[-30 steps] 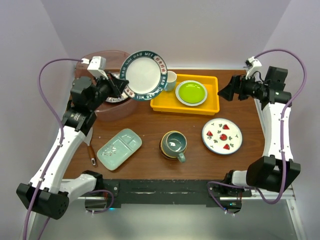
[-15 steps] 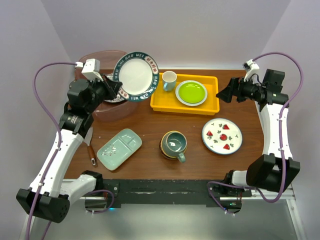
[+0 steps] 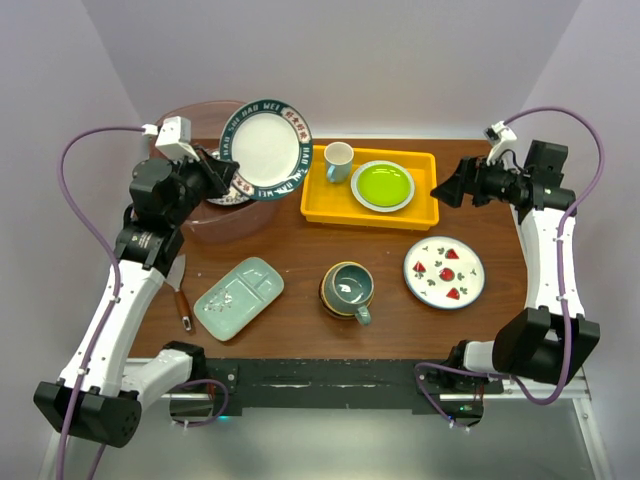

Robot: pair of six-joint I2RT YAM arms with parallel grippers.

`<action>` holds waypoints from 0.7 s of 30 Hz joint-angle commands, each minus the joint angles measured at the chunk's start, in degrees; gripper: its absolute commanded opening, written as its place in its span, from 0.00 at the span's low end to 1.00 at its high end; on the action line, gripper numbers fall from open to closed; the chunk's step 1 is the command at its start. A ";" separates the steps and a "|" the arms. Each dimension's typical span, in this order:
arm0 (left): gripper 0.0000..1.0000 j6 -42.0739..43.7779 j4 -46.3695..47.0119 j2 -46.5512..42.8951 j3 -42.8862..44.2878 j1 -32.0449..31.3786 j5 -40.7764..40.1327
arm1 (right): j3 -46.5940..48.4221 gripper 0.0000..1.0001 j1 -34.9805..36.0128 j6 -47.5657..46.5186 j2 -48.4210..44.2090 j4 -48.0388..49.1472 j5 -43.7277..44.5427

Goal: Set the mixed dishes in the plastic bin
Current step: Place the plate in the plastic bin.

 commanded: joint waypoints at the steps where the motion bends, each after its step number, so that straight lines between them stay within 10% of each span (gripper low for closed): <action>1: 0.00 -1.92 5.55 -1.70 -0.16 0.76 0.03 | -0.07 0.98 -0.07 0.13 -1.78 1.59 -1.57; 21: 0.00 -5.52 8.19 -0.03 -0.77 1.90 1.61 | -0.60 0.98 -0.07 -0.22 -1.78 1.41 -2.27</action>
